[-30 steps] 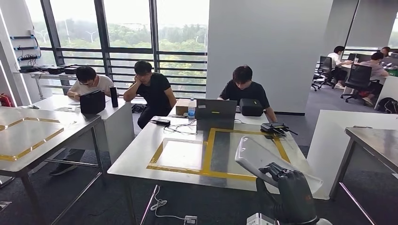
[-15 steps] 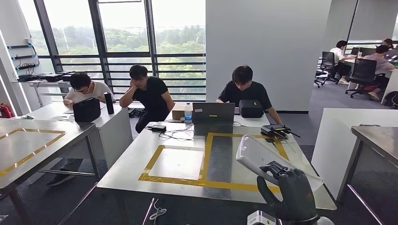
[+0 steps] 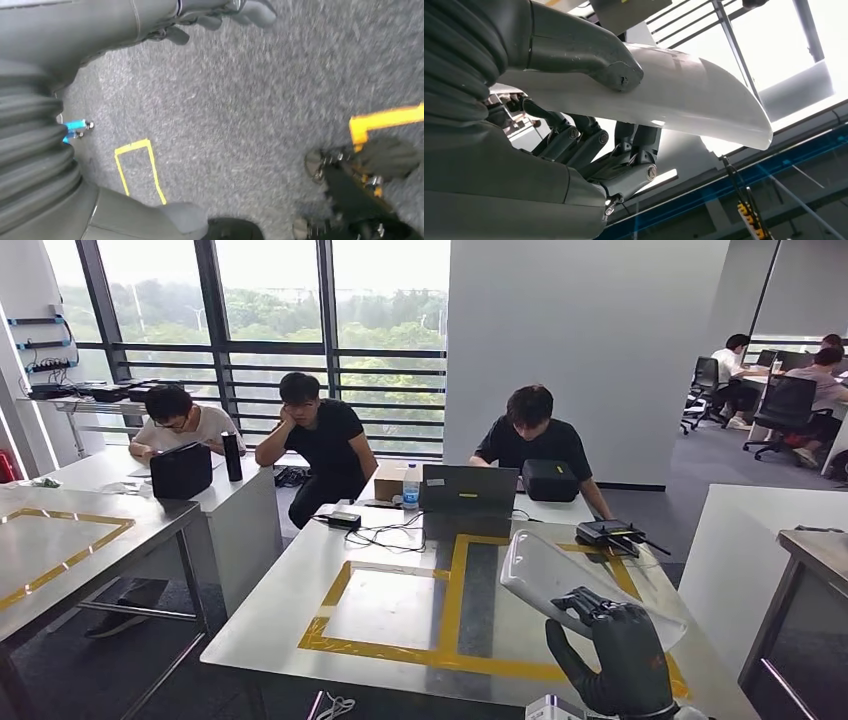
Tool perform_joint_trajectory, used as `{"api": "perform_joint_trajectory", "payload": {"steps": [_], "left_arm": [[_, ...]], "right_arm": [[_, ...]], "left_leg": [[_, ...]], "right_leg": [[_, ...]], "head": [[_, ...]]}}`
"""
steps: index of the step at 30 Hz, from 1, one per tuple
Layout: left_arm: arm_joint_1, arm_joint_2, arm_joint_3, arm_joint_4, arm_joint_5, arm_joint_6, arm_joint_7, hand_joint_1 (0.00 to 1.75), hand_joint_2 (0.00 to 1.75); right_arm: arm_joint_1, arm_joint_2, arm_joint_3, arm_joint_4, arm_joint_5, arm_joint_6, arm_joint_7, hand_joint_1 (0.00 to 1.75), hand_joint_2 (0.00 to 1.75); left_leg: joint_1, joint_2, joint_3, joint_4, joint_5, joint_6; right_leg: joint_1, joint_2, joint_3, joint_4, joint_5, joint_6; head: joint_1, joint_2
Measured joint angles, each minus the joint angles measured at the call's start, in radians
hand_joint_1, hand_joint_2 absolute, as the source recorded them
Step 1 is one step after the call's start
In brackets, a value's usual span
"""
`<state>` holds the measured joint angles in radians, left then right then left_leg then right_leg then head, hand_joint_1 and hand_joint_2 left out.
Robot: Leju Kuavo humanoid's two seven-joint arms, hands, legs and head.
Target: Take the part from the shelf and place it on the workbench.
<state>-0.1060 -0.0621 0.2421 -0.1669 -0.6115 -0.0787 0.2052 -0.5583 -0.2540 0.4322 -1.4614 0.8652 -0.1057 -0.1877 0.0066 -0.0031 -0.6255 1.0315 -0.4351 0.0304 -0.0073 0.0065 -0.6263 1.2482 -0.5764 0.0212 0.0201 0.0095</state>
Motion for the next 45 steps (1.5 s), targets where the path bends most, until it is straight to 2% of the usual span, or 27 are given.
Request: {"api": "perform_joint_trajectory", "payload": {"steps": [2,3,4,6,8,9,12,14,16,18,19,20,22,23,24,26,28,31,33,34,35,37,38,39,42,43,45], "left_arm": [[0.001,0.001,0.000,0.000,-0.002,-0.001,0.000,0.00,1.75],[0.001,0.001,0.000,0.000,-0.004,-0.002,-0.001,0.00,1.75],[0.001,0.001,0.000,0.000,-0.006,-0.002,-0.001,0.00,1.75],[0.001,0.001,0.000,0.001,-0.011,-0.002,-0.001,0.00,1.75],[0.000,0.001,0.000,0.001,-0.015,-0.003,0.000,0.00,1.75],[-0.001,0.000,0.000,0.001,-0.016,-0.003,0.001,0.00,1.75],[-0.004,0.000,0.000,-0.001,-0.017,-0.003,0.003,0.00,1.75],[-0.007,-0.001,0.000,-0.002,-0.019,-0.004,0.005,0.00,1.75],[-0.008,-0.002,0.000,-0.002,-0.023,-0.005,0.007,0.00,1.75],[-0.005,-0.002,0.000,-0.002,-0.027,-0.005,0.008,0.00,1.75],[-0.004,-0.002,0.000,-0.002,-0.029,-0.005,0.009,0.00,1.75],[-0.004,-0.002,0.000,-0.002,-0.031,-0.005,0.008,0.00,1.75],[-0.003,0.000,0.000,-0.001,-0.034,-0.005,0.009,0.00,1.75],[-0.003,0.000,0.000,0.000,-0.034,-0.006,0.009,0.00,1.75],[-0.003,0.000,0.000,0.001,-0.034,-0.006,0.011,0.00,1.75],[-0.004,-0.001,0.000,0.001,-0.034,-0.006,0.013,0.00,1.75],[-0.007,-0.002,0.000,0.000,-0.034,-0.004,0.014,0.00,1.75],[-0.009,-0.001,0.001,-0.001,-0.034,0.000,0.013,0.00,1.75],[-0.008,-0.002,0.001,-0.001,-0.034,0.000,0.013,0.00,1.75],[-0.007,-0.003,0.001,-0.001,-0.034,0.000,0.012,0.00,1.75],[-0.007,-0.004,0.001,-0.001,-0.034,0.000,0.011,0.00,1.75],[-0.008,-0.004,0.002,-0.001,-0.034,-0.002,0.009,0.00,1.75],[-0.009,-0.004,0.002,-0.001,-0.035,-0.004,0.009,0.00,1.75],[-0.010,-0.004,0.002,-0.001,-0.037,-0.006,0.009,0.00,1.75],[-0.018,-0.005,0.003,-0.004,-0.048,-0.014,0.011,0.00,1.75],[-0.022,-0.005,0.003,-0.005,-0.052,-0.017,0.012,0.00,1.75],[-0.031,-0.006,0.003,-0.005,-0.058,-0.023,0.016,0.00,1.75]], "right_arm": [[0.007,0.000,0.000,0.000,0.000,0.000,0.000,1.75,1.75],[0.010,-0.001,0.000,0.000,0.000,0.000,0.000,1.75,1.75],[0.012,-0.001,0.000,0.000,0.000,0.000,0.000,1.75,1.75],[0.014,-0.002,0.000,0.000,0.000,0.000,0.000,1.75,1.75],[0.017,-0.004,0.000,0.001,0.000,0.000,0.001,1.75,1.75],[0.017,-0.004,-0.001,0.001,0.000,0.001,0.001,1.75,1.75],[0.013,-0.004,-0.002,0.000,-0.003,0.001,0.002,1.75,1.75],[0.012,-0.004,-0.002,0.000,-0.007,0.003,0.002,1.75,1.75],[0.013,-0.004,-0.002,0.001,-0.012,0.006,0.001,1.75,1.75],[0.014,-0.004,-0.002,0.004,-0.017,0.010,-0.001,1.75,1.75],[0.013,-0.004,-0.002,0.007,-0.018,0.011,-0.002,1.75,1.75],[0.013,-0.004,-0.002,0.009,-0.019,0.012,-0.002,1.75,1.75],[0.012,-0.002,-0.002,0.016,-0.019,0.014,-0.002,1.75,1.75],[0.011,-0.002,-0.001,0.020,-0.019,0.017,-0.002,1.75,1.75],[0.010,-0.001,-0.001,0.024,-0.019,0.019,-0.002,1.75,1.75],[0.003,-0.001,0.000,0.028,-0.020,0.023,-0.003,1.75,1.75],[-0.009,-0.001,0.000,0.033,-0.023,0.023,-0.009,1.75,1.75],[-0.022,-0.001,0.003,0.053,-0.033,0.030,-0.014,1.75,1.75],[-0.027,-0.001,0.007,0.073,-0.039,0.039,-0.018,1.75,1.75],[-0.031,-0.001,0.009,0.083,-0.042,0.043,-0.019,1.75,1.75],[-0.039,-0.001,0.012,0.097,-0.045,0.048,-0.020,1.75,1.75],[-0.057,-0.001,0.019,0.128,-0.051,0.056,-0.020,1.75,1.75],[-0.067,0.000,0.023,0.148,-0.053,0.061,-0.018,1.75,1.75],[-0.075,0.001,0.027,0.169,-0.055,0.066,-0.016,1.75,1.75],[-0.117,0.018,0.035,0.246,-0.068,0.083,-0.020,1.75,1.75],[-0.140,0.029,0.038,0.282,-0.072,0.086,-0.025,1.75,1.75],[-0.182,0.054,0.048,0.369,-0.073,0.094,-0.036,1.75,1.75]], "left_leg": [[-0.001,-0.002,0.023,0.000,-0.021,0.001],[-0.001,-0.004,0.037,0.000,-0.033,0.000],[-0.001,-0.004,0.053,0.000,-0.046,-0.002],[-0.002,-0.005,0.083,0.002,-0.072,-0.009],[-0.003,-0.006,0.102,0.004,-0.100,-0.019],[-0.004,-0.007,0.112,0.008,-0.109,-0.027],[-0.003,-0.005,0.128,0.037,-0.118,-0.046],[-0.001,-0.003,0.080,0.122,-0.135,-0.054],[0.000,-0.003,-0.004,0.234,-0.179,-0.060],[-0.001,-0.003,-0.066,0.270,-0.207,-0.059],[-0.001,-0.003,-0.075,0.244,-0.193,-0.055],[-0.001,-0.002,-0.073,0.192,-0.151,-0.051],[-0.006,-0.002,-0.063,0.069,-0.027,-0.041],[-0.009,-0.002,-0.058,0.028,0.018,-0.037],[-0.011,-0.002,-0.055,0.006,0.040,-0.033],[-0.011,-0.003,-0.040,-0.004,0.034,-0.022],[-0.008,-0.004,-0.017,-0.015,0.025,-0.010],[-0.007,-0.005,0.014,-0.021,0.002,-0.001],[-0.006,-0.007,0.038,-0.020,-0.020,-0.002],[-0.006,-0.008,0.053,-0.020,-0.032,-0.004],[-0.005,-0.008,0.069,-0.020,-0.044,-0.008],[-0.005,-0.010,0.092,-0.016,-0.070,-0.017],[-0.005,-0.011,0.099,-0.013,-0.083,-0.024],[-0.005,-0.011,0.107,-0.009,-0.092,-0.031],[-0.002,-0.009,0.121,0.012,-0.100,-0.051],[-0.001,-0.008,0.107,0.039,-0.103,-0.056],[0.001,-0.005,0.042,0.143,-0.127,-0.063]], "right_leg": [[-0.001,0.000,-0.072,0.062,-0.053,0.003],[-0.001,0.000,-0.090,0.053,-0.058,0.003],[-0.001,0.000,-0.092,0.014,-0.036,0.002],[0.000,-0.002,-0.078,-0.113,0.073,-0.002],[0.005,-0.004,-0.063,-0.196,0.152,-0.009],[0.007,-0.003,-0.058,-0.210,0.161,-0.015],[0.006,-0.001,-0.018,-0.217,0.151,-0.039],[0.006,-0.001,0.008,-0.220,0.137,-0.051],[0.006,0.000,0.027,-0.220,0.117,-0.056],[0.006,0.003,0.052,-0.220,0.094,-0.056],[0.006,0.004,0.068,-0.220,0.081,-0.055],[0.006,0.003,0.085,-0.220,0.068,-0.054],[0.006,0.004,0.110,-0.221,0.042,-0.048],[0.006,0.006,0.118,-0.223,0.032,-0.042],[0.007,0.007,0.122,-0.223,0.027,-0.035],[0.006,0.009,0.127,-0.217,0.027,-0.023],[0.005,0.006,0.103,-0.164,0.033,-0.015],[0.001,0.004,-0.012,0.001,-0.014,-0.003],[-0.003,0.003,-0.074,0.045,-0.050,0.003],[-0.005,0.002,-0.085,0.023,-0.039,0.005],[-0.007,0.001,-0.082,-0.027,-0.002,0.007],[-0.010,-0.005,-0.061,-0.152,0.106,0.007],[-0.009,-0.008,-0.050,-0.192,0.142,0.003],[-0.006,-0.009,-0.044,-0.212,0.160,-0.003],[-0.002,-0.007,-0.021,-0.217,0.151,-0.032],[-0.003,-0.007,-0.011,-0.218,0.146,-0.040],[-0.002,-0.005,0.007,-0.220,0.132,-0.052]], "head": [[0.000,0.000],[0.001,0.000],[0.001,0.000],[0.002,0.000],[0.002,0.000],[0.002,0.000],[0.000,0.000],[-0.001,0.000],[-0.002,0.000],[-0.003,0.000],[-0.003,0.000],[-0.003,0.000],[-0.004,0.000],[-0.003,-0.001],[-0.003,-0.001],[-0.003,0.000],[-0.002,0.000],[0.000,0.000],[0.000,0.000],[0.001,0.000],[0.001,0.000],[0.001,0.000],[0.001,0.000],[0.001,0.000],[0.000,0.000],[-0.001,0.000],[-0.002,0.000]]}}
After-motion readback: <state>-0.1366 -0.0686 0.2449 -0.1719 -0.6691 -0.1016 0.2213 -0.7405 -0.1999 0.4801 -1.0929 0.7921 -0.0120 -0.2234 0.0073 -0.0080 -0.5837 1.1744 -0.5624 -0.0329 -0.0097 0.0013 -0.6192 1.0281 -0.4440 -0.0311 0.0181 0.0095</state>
